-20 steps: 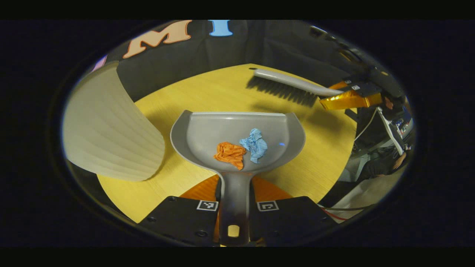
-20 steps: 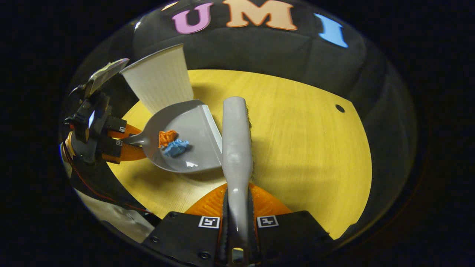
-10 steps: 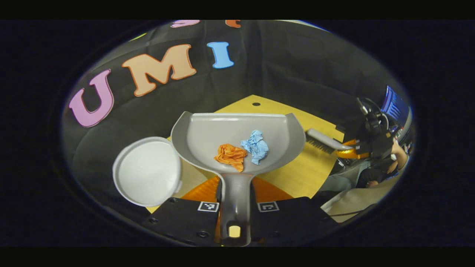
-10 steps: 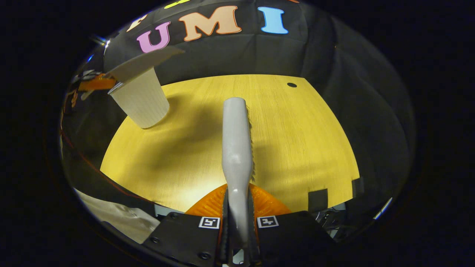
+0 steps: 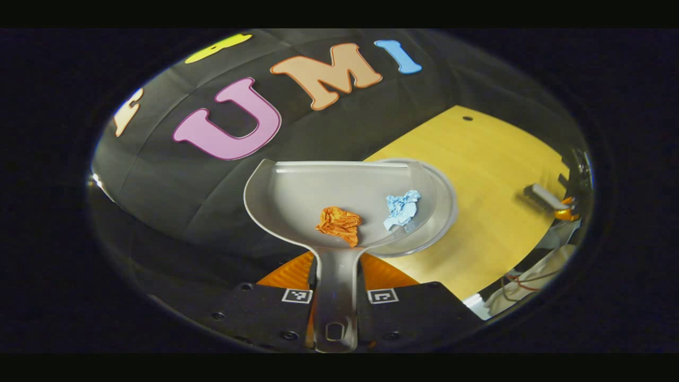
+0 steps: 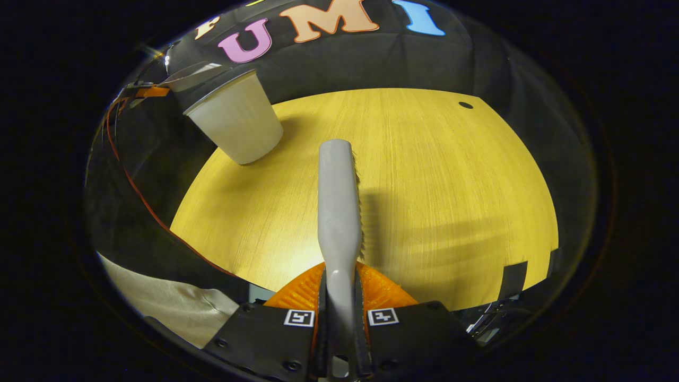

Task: Pick up the small broom and dustpan from the desktop, sweep the trash into the dustpan with the broom, and then empty the trash into the garbage bin.

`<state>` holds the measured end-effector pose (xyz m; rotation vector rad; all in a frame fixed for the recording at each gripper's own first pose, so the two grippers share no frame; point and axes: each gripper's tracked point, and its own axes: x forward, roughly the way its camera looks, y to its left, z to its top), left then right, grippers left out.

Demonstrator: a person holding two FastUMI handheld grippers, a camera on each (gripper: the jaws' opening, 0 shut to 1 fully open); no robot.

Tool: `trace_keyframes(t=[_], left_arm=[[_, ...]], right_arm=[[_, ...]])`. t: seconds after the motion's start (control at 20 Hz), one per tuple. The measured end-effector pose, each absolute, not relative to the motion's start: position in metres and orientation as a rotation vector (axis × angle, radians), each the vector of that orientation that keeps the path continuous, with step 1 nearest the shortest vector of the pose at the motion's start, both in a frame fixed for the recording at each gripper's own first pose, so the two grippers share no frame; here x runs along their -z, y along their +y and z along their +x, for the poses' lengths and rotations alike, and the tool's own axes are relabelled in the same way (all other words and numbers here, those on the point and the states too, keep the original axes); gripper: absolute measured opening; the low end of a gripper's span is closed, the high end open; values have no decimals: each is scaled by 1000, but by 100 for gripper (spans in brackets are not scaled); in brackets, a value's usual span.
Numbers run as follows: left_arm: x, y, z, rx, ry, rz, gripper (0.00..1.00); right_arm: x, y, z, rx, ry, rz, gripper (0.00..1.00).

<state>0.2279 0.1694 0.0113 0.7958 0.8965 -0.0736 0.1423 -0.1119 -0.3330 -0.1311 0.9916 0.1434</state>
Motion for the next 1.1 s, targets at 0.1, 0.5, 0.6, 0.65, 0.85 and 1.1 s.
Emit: trace_keyframes(t=[0.1,0.5,0.6,0.65,0.85,1.1], left_arm=[[-16,167,234,45,920,899,23],[-14,167,240,38,932,1177,24],[-22,168,245,22,922,1229,23],[-26,167,244,16,918,1239,23],[-22,163,237,17,906,1128,23],[-4,84,225,139,771,643,23]], right_arm=[[332,-108,147,-157,988,-143,22],[318,-116,158,-133,962,-136,22],[317,-119,160,-128,961,-134,22],[317,-119,160,-127,959,-132,22],[317,-118,162,-125,963,-124,22],[314,-120,164,-110,959,-118,22]])
